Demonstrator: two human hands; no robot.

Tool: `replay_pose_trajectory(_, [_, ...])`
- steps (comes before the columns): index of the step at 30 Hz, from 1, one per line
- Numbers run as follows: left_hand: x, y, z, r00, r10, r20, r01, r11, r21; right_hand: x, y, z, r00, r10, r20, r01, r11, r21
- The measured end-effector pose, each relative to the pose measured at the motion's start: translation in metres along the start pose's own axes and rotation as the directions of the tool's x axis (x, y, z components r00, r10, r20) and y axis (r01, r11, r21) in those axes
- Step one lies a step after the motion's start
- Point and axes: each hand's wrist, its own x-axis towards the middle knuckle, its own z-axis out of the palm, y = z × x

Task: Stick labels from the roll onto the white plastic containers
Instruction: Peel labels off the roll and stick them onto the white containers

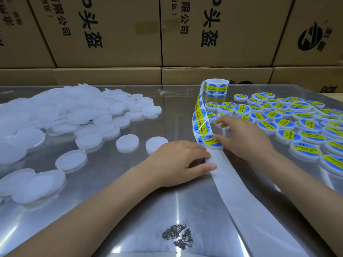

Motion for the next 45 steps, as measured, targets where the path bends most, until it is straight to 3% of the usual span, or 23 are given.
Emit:
replay_pose_trajectory(5, [0.0, 0.0, -0.002, 1.0, -0.022, 0.008, 0.022, 0.999, 0.028, 0.0, -0.001, -0.003, 0.999, -0.002, 0.039, 0.002, 1.0, -0.002])
replay_pose_trajectory(8, [0.002, -0.002, -0.003, 0.999, -0.044, 0.012, 0.043, 0.997, 0.06, 0.0, -0.006, -0.001, 0.998, 0.015, 0.061, -0.009, 0.995, -0.103])
replay_pose_trajectory(13, [0.003, -0.004, -0.004, 0.999, -0.054, 0.01, 0.053, 0.998, 0.042, 0.002, 0.012, -0.001, 0.975, 0.206, 0.079, -0.174, 0.938, -0.301])
replay_pose_trajectory(18, [0.002, -0.005, -0.004, 0.998, -0.055, -0.015, 0.055, 0.998, 0.039, 0.001, 0.021, 0.001, 0.919, 0.366, 0.146, -0.317, 0.907, -0.277])
replay_pose_trajectory(20, [0.002, -0.004, -0.004, 0.998, -0.049, -0.029, 0.051, 0.997, 0.053, 0.002, 0.02, 0.002, 0.944, 0.304, 0.128, -0.274, 0.939, -0.208])
replay_pose_trajectory(23, [0.001, -0.004, -0.004, 0.999, -0.028, -0.04, 0.03, 0.999, 0.044, 0.005, 0.013, 0.006, 0.995, 0.07, 0.076, -0.076, 0.994, 0.082])
replay_pose_trajectory(26, [0.002, -0.003, -0.005, 0.999, -0.007, -0.049, 0.009, 0.999, 0.044, 0.003, 0.003, 0.015, 0.985, -0.136, 0.102, 0.103, 0.955, 0.28])
replay_pose_trajectory(31, [0.003, -0.003, -0.003, 0.993, 0.038, -0.11, -0.029, 0.997, 0.078, 0.0, 0.001, 0.025, 0.965, -0.142, 0.22, 0.064, 0.943, 0.327])
replay_pose_trajectory(35, [0.003, -0.003, 0.0, 0.986, 0.038, -0.164, -0.031, 0.999, 0.044, 0.002, 0.0, 0.024, 0.959, -0.181, 0.218, 0.095, 0.931, 0.353])
replay_pose_trajectory(41, [0.004, -0.011, 0.004, 0.931, -0.117, -0.347, 0.112, 0.993, -0.034, -0.001, -0.007, 0.015, 0.931, -0.206, 0.3, 0.006, 0.833, 0.553])
replay_pose_trajectory(45, [0.004, -0.021, 0.008, 0.957, -0.169, -0.237, 0.163, 0.986, -0.046, -0.003, -0.009, 0.009, 0.892, -0.265, 0.367, -0.024, 0.782, 0.622])
